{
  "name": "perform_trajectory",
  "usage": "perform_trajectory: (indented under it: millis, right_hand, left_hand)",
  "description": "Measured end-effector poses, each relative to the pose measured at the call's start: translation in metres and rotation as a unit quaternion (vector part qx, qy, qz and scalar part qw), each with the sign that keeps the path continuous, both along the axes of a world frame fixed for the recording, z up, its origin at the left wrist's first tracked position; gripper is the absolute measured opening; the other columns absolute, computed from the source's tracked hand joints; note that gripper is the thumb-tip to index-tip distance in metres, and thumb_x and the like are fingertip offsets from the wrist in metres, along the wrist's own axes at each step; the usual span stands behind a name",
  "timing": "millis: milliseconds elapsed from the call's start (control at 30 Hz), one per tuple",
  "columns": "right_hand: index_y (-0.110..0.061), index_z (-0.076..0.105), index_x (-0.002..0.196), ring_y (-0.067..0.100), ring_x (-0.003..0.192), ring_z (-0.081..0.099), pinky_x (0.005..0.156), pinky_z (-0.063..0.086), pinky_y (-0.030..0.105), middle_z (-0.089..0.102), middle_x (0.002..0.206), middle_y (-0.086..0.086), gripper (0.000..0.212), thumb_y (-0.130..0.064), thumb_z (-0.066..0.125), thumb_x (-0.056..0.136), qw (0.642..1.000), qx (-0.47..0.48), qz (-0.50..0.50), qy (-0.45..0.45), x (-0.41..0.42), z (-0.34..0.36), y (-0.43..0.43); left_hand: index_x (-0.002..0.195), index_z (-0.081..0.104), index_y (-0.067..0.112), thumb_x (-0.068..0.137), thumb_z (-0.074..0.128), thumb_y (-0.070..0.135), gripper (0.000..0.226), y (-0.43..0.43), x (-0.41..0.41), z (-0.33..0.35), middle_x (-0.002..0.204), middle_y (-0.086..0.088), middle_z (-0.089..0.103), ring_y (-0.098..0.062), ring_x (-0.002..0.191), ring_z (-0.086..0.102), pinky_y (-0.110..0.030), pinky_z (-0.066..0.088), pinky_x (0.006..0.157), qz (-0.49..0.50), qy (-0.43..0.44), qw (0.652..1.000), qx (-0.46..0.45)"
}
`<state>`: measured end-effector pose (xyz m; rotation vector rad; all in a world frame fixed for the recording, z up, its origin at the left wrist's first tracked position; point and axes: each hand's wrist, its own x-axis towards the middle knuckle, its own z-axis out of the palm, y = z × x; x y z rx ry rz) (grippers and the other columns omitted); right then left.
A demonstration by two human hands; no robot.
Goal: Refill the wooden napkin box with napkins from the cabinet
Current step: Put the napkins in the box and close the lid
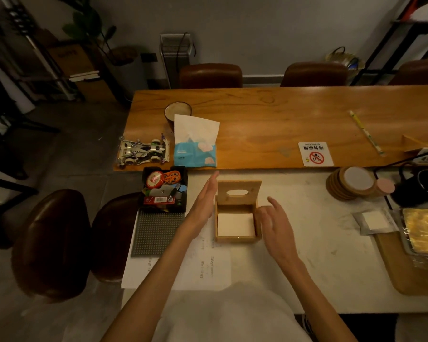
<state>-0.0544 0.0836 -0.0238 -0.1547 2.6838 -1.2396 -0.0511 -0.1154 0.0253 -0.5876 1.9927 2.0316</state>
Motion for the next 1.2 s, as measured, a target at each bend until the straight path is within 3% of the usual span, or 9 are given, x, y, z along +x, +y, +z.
perform_trajectory:
  millis: [100, 200, 267, 400, 567, 767, 933, 1067, 1200]
  right_hand:
    - [-0.033, 0.054, 0.129, 0.028, 0.132, 0.047, 0.107, 0.04, 0.045, 0.049, 0.141, -0.003, 0.046, -0.057, 0.029, 0.099, 0.923, -0.3, -0.12, -0.21, -0.022, 0.018, 0.005]
    - [-0.023, 0.059, 0.129, 0.029, 0.122, 0.057, 0.107, 0.041, 0.051, 0.061, 0.131, 0.004, 0.067, -0.072, 0.041, 0.087, 0.828, -0.383, -0.114, -0.394, -0.047, 0.031, 0.011]
    - [-0.024, 0.053, 0.135, 0.026, 0.12, 0.057, 0.107, 0.042, 0.049, 0.061, 0.128, 0.002, 0.062, -0.057, 0.063, 0.083, 0.853, -0.33, -0.067, -0.398, -0.05, 0.032, 0.013]
    - [-0.053, 0.005, 0.149, 0.022, 0.137, 0.04, 0.097, 0.049, 0.031, 0.026, 0.148, -0.011, 0.111, -0.012, 0.079, 0.078, 0.932, -0.248, 0.019, -0.265, -0.026, 0.014, 0.012]
    - [-0.057, -0.011, 0.146, 0.008, 0.147, 0.012, 0.118, 0.025, 0.039, -0.001, 0.161, -0.019, 0.116, -0.017, 0.077, 0.081, 0.986, -0.129, 0.037, -0.096, -0.006, -0.016, 0.005]
    - [-0.042, 0.003, 0.153, 0.0, 0.143, 0.004, 0.115, 0.015, 0.031, 0.001, 0.161, -0.015, 0.094, -0.026, 0.069, 0.088, 0.991, -0.035, 0.091, -0.087, -0.009, -0.021, 0.004]
    - [-0.025, 0.073, 0.104, 0.018, 0.091, 0.062, 0.065, 0.048, 0.028, 0.061, 0.101, -0.001, 0.018, -0.029, 0.065, 0.089, 0.967, 0.17, 0.079, 0.172, -0.015, -0.001, -0.025]
    - [-0.019, 0.067, 0.082, 0.025, 0.089, 0.068, 0.062, 0.039, 0.027, 0.065, 0.093, 0.003, 0.017, -0.024, 0.054, 0.091, 0.918, 0.355, 0.171, 0.044, -0.023, 0.011, -0.061]
    - [-0.021, 0.069, 0.099, 0.023, 0.098, 0.067, 0.068, 0.038, 0.027, 0.07, 0.103, 0.002, 0.022, -0.029, 0.049, 0.097, 0.869, 0.443, 0.219, 0.026, -0.03, 0.012, -0.077]
  left_hand:
    - [0.137, 0.051, 0.025, 0.095, 0.025, 0.064, 0.063, -0.005, -0.011, 0.007, 0.147, 0.001, 0.044, -0.012, 0.128, 0.038, -0.05, 0.044, 0.099, 0.014, -0.058, 0.991, 0.117]
    - [0.12, 0.065, 0.015, 0.093, 0.054, 0.046, 0.042, -0.012, -0.009, 0.003, 0.132, -0.001, 0.059, -0.016, 0.131, 0.045, -0.046, 0.047, 0.102, -0.008, -0.063, 0.99, 0.123]
    - [0.126, 0.061, 0.017, 0.092, 0.063, 0.022, 0.035, -0.014, 0.004, -0.002, 0.127, 0.007, 0.057, -0.005, 0.122, 0.053, -0.026, 0.051, 0.093, -0.046, -0.03, 0.992, 0.112]
    - [0.151, 0.015, 0.038, 0.083, 0.066, -0.008, 0.097, -0.004, 0.041, -0.028, 0.142, 0.02, 0.033, 0.011, 0.122, 0.042, -0.019, 0.046, 0.099, -0.065, -0.003, 0.995, 0.072]
    - [0.153, -0.004, 0.034, 0.086, 0.063, -0.003, 0.102, 0.015, 0.053, -0.049, 0.147, 0.024, 0.008, 0.006, 0.136, 0.008, -0.013, 0.015, 0.107, -0.059, 0.023, 0.996, -0.066]
    - [0.153, 0.007, 0.03, 0.087, 0.06, -0.003, 0.091, 0.014, 0.053, -0.068, 0.163, 0.006, 0.004, -0.008, 0.149, 0.006, -0.031, 0.015, 0.122, -0.078, 0.021, 0.991, -0.106]
    - [0.153, 0.009, 0.031, 0.089, 0.06, 0.001, 0.087, 0.012, 0.053, -0.074, 0.164, 0.006, 0.0, -0.007, 0.148, 0.004, -0.028, 0.014, 0.12, -0.094, 0.019, 0.988, -0.121]
    - [0.153, 0.008, 0.03, 0.091, 0.057, -0.001, 0.085, 0.01, 0.054, -0.08, 0.164, 0.004, 0.002, -0.01, 0.149, 0.006, -0.028, 0.018, 0.118, -0.09, 0.016, 0.991, -0.1]
    - [0.153, 0.009, 0.029, 0.091, 0.056, -0.003, 0.084, 0.014, 0.056, -0.082, 0.163, 0.004, 0.003, -0.011, 0.15, 0.005, -0.027, 0.014, 0.12, -0.081, 0.021, 0.992, -0.098]
